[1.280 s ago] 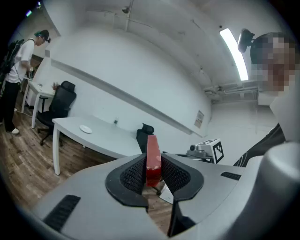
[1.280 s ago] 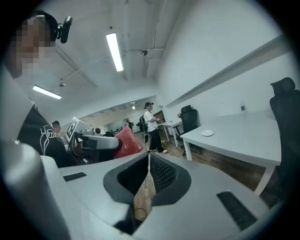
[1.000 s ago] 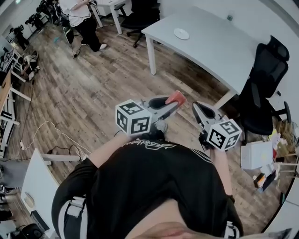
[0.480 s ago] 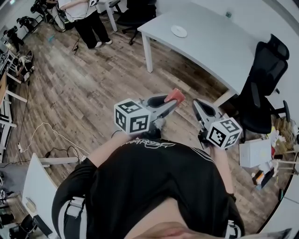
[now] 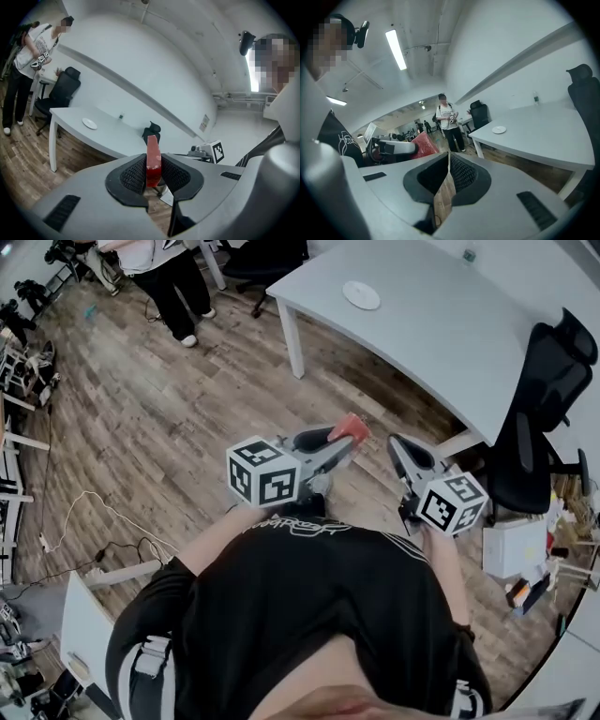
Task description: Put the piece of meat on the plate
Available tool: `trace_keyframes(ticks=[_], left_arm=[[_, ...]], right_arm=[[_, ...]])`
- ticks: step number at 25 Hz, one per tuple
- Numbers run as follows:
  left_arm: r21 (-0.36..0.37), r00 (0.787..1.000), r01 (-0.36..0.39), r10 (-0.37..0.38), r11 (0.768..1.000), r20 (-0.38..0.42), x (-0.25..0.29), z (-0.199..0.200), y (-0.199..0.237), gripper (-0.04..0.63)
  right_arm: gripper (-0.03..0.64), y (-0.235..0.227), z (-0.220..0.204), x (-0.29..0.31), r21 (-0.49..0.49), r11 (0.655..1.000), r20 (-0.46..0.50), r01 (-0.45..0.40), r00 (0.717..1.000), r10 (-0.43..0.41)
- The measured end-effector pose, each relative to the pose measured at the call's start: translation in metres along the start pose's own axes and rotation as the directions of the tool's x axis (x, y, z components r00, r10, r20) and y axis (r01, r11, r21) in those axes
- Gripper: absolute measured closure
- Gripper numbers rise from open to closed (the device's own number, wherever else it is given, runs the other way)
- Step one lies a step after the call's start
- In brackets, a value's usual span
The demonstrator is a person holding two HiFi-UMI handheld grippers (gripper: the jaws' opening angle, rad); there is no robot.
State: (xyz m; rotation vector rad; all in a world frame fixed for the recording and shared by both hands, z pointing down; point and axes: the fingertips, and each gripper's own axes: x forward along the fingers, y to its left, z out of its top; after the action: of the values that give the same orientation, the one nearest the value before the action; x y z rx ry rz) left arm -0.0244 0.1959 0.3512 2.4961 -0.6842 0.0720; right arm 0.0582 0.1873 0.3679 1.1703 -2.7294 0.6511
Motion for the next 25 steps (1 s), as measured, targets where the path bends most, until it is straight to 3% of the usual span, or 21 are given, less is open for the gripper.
trace_keyframes(ticks=[16,25], left_arm=[[-0.031,0.998,0.035,-0.036,0.999,-0.042,0.074,0.105,0.171,0.503],[-0.016,0.996,0.079,-0.079,0.997,-0.034,0.095,0.139,0.216,0.503]], right_arm=[[0.600,-0.107,0.075,0.161,0.043,0.998,-0.035,0.050,0.998,-0.048],[0.600,-0.136,0.102,0.197,0.024,0.994,-0.020,0.102,0.995,-0.102]])
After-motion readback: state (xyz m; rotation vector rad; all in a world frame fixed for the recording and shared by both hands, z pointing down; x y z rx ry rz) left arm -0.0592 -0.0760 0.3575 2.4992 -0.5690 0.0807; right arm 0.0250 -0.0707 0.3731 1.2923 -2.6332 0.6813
